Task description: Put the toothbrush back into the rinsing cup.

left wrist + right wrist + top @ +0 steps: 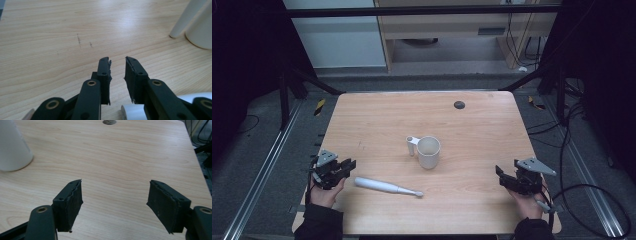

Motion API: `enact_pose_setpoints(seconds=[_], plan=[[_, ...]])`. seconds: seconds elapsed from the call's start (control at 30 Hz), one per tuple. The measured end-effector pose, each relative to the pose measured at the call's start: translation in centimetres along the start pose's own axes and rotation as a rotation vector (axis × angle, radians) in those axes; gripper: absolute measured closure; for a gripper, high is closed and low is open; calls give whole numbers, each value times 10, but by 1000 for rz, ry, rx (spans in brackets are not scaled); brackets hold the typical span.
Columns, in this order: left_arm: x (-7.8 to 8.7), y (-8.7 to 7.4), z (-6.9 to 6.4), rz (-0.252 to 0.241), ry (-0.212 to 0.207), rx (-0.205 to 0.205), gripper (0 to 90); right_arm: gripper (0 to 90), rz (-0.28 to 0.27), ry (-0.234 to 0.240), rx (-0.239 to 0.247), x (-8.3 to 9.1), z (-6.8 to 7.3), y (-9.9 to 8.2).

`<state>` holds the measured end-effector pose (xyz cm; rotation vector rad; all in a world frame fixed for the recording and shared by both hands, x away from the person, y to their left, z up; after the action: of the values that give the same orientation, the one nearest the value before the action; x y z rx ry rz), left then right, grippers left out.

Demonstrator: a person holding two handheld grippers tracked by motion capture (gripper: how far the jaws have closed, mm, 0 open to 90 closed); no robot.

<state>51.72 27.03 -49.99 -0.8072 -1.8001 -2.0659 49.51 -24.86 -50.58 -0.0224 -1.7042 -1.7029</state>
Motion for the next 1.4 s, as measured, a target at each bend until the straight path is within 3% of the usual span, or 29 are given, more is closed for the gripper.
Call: enact_pose_setpoints(seconds=[0.2, 0.3, 0.5, 0.67, 1.0, 1.4], plan=[[1, -1, -5, 6, -23, -15, 794, 298, 21, 28, 33, -3, 12, -2], [2, -2, -10, 16, -54, -28, 828, 310, 20, 40, 52, -2, 20, -1], [3, -2, -19, 20, -84, -59, 886, 324, -2, 45, 63, 1, 31, 2], [1, -5, -25, 43, -97, -89, 891, 329, 12, 65, 72, -1, 38, 1], [-9, -17, -34, 135, -122, -151, 891, 328, 47, 69, 83, -6, 39, -4], [-13, -26, -38, 199, -143, -195, 891, 327, 76, 67, 85, -9, 38, -8]])
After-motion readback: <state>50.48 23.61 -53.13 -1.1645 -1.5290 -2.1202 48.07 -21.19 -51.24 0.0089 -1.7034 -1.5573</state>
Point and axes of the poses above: each handheld gripper's, and its own axes: x roughly backward along the jaws, y roughly out of its top, z roughly to its left, the point moved 8 cm from there along -x, roughly forward along the jaws, and after that the axes turned 13 degrees about y, right-handed, at the moved point
